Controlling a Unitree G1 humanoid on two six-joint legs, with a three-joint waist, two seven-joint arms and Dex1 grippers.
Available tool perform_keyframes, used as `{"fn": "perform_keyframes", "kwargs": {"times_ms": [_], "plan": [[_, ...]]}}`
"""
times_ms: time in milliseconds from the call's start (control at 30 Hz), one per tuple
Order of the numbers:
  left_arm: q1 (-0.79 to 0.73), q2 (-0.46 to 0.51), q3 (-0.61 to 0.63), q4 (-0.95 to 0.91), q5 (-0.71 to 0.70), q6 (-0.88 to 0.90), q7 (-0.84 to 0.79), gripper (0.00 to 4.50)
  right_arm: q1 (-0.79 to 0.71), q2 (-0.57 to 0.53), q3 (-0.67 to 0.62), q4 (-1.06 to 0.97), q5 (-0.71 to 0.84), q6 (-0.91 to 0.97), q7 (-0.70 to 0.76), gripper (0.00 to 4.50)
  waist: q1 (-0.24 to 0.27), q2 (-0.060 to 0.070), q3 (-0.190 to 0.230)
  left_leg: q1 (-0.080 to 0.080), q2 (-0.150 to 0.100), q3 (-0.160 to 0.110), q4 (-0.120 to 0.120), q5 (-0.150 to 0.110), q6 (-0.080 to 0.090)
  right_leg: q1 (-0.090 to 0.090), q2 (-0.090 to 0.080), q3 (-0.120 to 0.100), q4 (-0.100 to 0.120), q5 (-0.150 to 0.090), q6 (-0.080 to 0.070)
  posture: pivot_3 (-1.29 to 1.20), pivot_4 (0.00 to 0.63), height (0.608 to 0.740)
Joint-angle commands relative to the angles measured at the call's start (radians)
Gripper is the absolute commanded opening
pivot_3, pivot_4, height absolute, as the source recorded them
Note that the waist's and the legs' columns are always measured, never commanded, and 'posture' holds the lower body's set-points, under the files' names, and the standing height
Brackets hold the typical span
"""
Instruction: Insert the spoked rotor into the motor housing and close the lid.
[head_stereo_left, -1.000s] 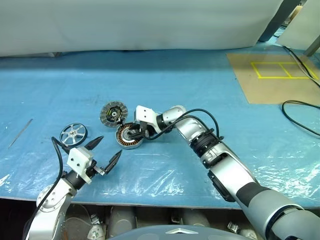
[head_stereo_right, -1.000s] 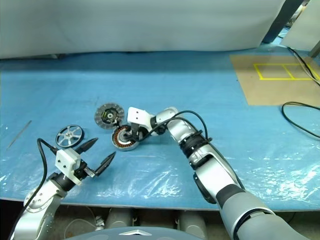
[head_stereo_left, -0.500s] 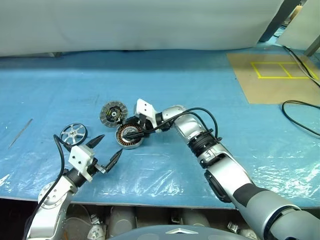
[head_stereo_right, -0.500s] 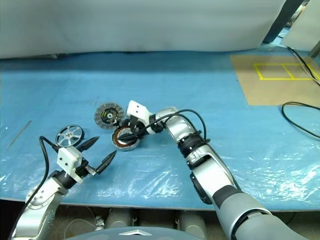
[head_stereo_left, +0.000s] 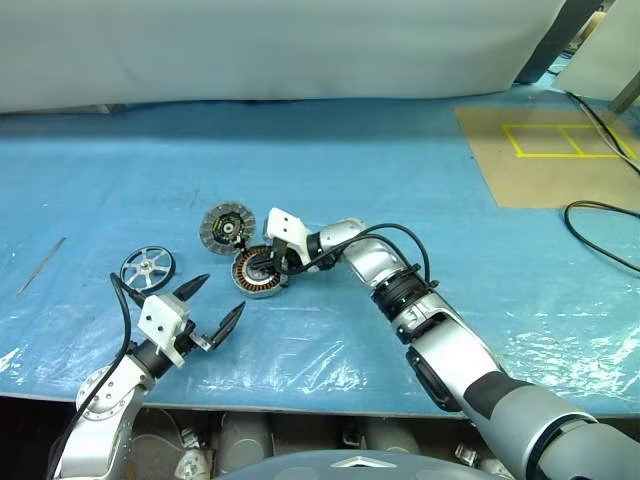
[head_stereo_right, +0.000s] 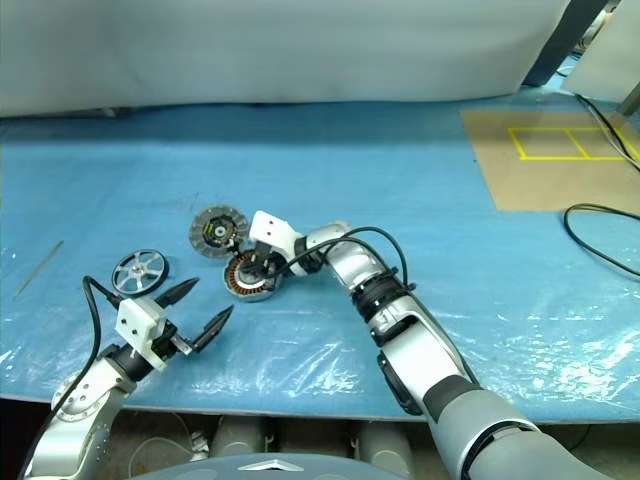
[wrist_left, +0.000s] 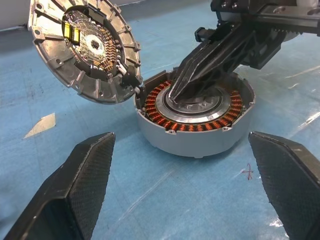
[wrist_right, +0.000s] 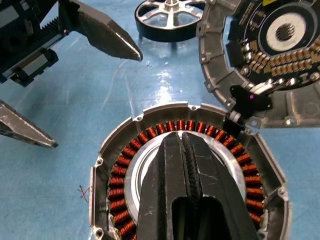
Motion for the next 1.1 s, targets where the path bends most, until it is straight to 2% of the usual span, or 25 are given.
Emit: {"fn": "perform_keyframes", "kwargs": {"times_ms": [33,167,300,367,500,667,833,1100], "plan": [[0.003,0.000,0.003,-0.010,-0.001,-0.022,-0.003,4.50,0.015,-0.005,0.033,-0.032,-0.016,0.010,0.028,0.02,-0.001,0.000,0.000,0.000,0.000,0.000,0.000,0.000,0.000,0.000,0.000,0.000,0.000,0.000,0.000,0.00,0.150,0.740],[0.000,0.001,0.003,-0.008,-0.002,-0.021,-0.004,4.50,0.041,-0.043,0.087,-0.049,-0.050,0.022,0.066,0.02,0.000,0.000,0.000,0.001,0.000,0.000,0.000,0.000,0.000,0.001,0.000,0.000,0.000,0.000,0.000,0.00,0.150,0.740],[-0.002,0.002,0.003,-0.005,-0.002,-0.021,-0.005,4.50,0.053,-0.058,0.088,-0.042,-0.058,0.024,0.046,0.02,0.000,0.001,-0.001,0.002,0.000,0.000,0.000,0.000,0.000,0.002,0.000,0.000,0.000,0.000,0.000,0.00,0.150,0.740],[-0.003,0.002,0.003,-0.004,-0.001,-0.021,-0.005,4.50,0.051,-0.046,0.061,-0.043,-0.035,0.036,0.034,0.02,0.000,0.001,-0.001,0.003,0.000,0.000,0.000,0.000,0.000,0.002,0.000,0.000,0.000,0.000,0.000,0.00,0.150,0.740],[-0.018,0.007,0.013,0.006,-0.007,-0.029,-0.009,4.50,0.014,0.025,-0.093,-0.064,0.122,0.121,0.018,0.02,0.001,0.001,0.000,0.003,0.000,0.000,0.000,0.000,0.000,0.003,0.000,0.000,0.000,0.000,0.000,0.00,0.150,0.740],[-0.048,0.000,0.074,-0.012,-0.111,0.001,-0.007,4.50,-0.014,0.033,-0.159,-0.075,0.182,0.155,0.020,0.02,0.001,0.001,0.000,0.001,0.000,0.000,0.000,0.000,0.000,0.001,0.000,0.000,0.000,0.000,0.000,0.00,0.150,0.740],[-0.028,0.069,0.137,-0.050,-0.223,0.127,-0.053,4.50,-0.003,-0.007,-0.144,-0.082,0.163,0.132,0.037,0.02,0.000,0.001,0.000,-0.001,0.000,0.000,0.000,0.002,-0.003,0.000,0.000,0.000,0.000,0.000,0.000,0.00,0.150,0.740],[-0.061,0.241,0.251,-0.072,-0.301,0.304,-0.100,4.50,0.034,-0.072,-0.129,-0.172,0.162,0.142,0.065,0.02,0.001,0.001,0.000,-0.001,0.000,0.000,0.000,0.001,-0.002,-0.001,0.000,0.000,0.000,0.000,0.000,0.00,0.150,0.740]]}}
